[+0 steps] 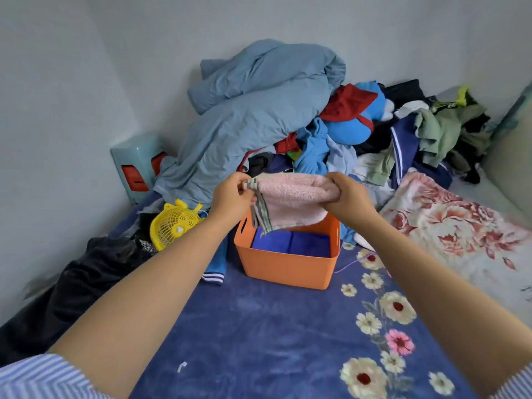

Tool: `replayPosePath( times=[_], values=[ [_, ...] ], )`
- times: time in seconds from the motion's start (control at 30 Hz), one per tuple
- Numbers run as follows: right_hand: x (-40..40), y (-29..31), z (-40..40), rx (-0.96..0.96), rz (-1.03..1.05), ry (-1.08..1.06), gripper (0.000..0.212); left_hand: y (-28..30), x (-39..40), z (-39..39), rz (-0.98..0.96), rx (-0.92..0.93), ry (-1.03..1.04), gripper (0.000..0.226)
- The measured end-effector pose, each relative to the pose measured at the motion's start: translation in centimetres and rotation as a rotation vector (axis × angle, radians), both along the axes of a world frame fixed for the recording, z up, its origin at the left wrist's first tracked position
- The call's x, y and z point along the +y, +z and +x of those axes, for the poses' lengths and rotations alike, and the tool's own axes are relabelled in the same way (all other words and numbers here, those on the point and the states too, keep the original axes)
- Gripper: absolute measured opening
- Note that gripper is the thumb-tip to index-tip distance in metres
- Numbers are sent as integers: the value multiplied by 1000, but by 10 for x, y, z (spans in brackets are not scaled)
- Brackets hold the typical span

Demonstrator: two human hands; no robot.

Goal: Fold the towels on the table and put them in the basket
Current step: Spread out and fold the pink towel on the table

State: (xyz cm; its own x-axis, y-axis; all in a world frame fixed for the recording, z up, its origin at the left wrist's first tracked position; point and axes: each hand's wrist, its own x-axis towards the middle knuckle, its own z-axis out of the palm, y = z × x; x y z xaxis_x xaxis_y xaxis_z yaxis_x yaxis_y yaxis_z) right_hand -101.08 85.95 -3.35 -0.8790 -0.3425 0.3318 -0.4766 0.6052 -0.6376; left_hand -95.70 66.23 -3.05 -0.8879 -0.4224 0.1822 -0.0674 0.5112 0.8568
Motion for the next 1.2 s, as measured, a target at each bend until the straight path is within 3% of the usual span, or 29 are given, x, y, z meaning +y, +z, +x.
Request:
replayPosePath(
  times=[0.17, 0.3, 0.47, 0.53, 0.67, 0.93, 1.07, 1.2],
  values=[
    [-19, -39, -70, 3, -34, -39, 39, -38, -22, -84, 402, 31, 54, 30],
    [-32, -68, -105, -24, -82, -72, 39, -68, -31, -127, 465, 44, 31, 31],
    [-60, -115, -154, -184, -120, -95, 45, -129, -55, -189, 502, -68, 37, 33],
    [-71, -139, -171, -306, -172, -100, 47, -153, -62, -211, 456, -106, 55, 30],
    [-93, -205, -209, -541, -279, -116, 45, -217, -81, -252, 159, -233, 47, 26],
    [-138, -335, -267, -964, -389, -284, 43, -326, -101, -312, -42, -621, 170, 37],
    [-158, -381, -293, -1039, -315, -458, 52, -383, -111, -337, -114, -711, 226, 44],
    [-172, -415, -319, -976, -246, -523, 30, -417, -117, -361, -152, -745, 272, 49]
  ],
)
